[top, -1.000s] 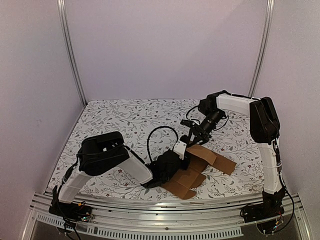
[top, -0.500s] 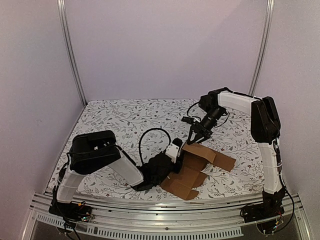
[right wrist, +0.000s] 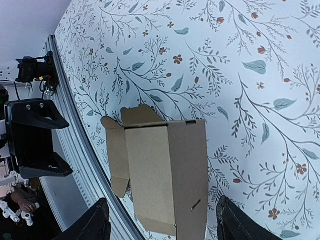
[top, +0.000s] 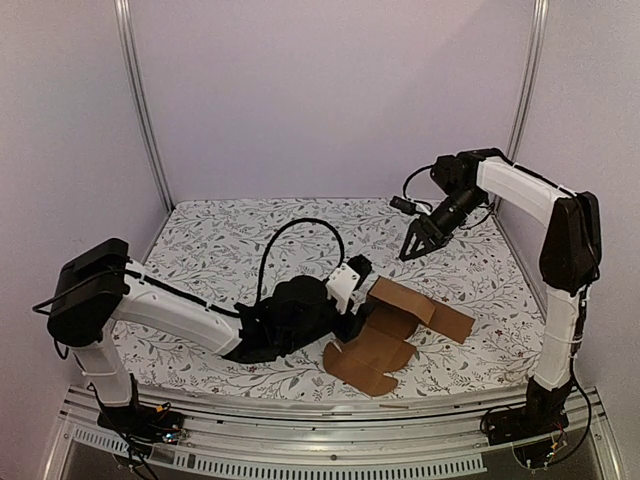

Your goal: Fold the paper box

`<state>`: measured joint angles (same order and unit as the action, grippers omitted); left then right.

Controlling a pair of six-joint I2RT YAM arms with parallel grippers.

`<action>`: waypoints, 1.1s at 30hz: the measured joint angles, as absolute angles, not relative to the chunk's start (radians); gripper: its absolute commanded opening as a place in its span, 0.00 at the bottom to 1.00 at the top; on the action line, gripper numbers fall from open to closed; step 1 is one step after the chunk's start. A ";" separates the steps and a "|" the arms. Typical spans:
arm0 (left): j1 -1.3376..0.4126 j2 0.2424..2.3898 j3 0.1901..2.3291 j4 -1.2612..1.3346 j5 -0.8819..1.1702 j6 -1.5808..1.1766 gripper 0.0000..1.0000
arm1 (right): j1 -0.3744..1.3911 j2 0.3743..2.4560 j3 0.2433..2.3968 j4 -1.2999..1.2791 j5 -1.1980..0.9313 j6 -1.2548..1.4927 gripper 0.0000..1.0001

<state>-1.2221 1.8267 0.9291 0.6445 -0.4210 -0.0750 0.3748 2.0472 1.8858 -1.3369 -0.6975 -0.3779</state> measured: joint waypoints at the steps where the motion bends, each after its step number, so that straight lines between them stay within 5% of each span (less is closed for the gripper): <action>1: -1.219 1.816 0.952 0.583 -0.405 -0.081 0.58 | 0.354 2.008 1.852 -1.335 -0.682 -0.389 0.72; 10: -1.126 1.905 1.351 0.138 -0.281 -0.212 0.56 | 0.275 1.701 1.452 -1.269 -0.476 -0.504 0.72; 24: -1.014 2.116 1.525 -0.037 -0.050 -0.316 0.52 | 0.292 1.557 1.153 -1.127 -0.301 -0.569 0.66; 33: -1.015 2.089 1.474 -0.020 -0.008 -0.352 0.49 | 0.337 1.583 1.151 -1.080 -0.241 -0.539 0.18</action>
<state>-1.0145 2.0892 1.4742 -0.0204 -0.0078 -0.3515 0.3370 1.5833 1.1507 -1.0801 -0.2409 -0.5388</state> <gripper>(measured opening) 0.495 0.315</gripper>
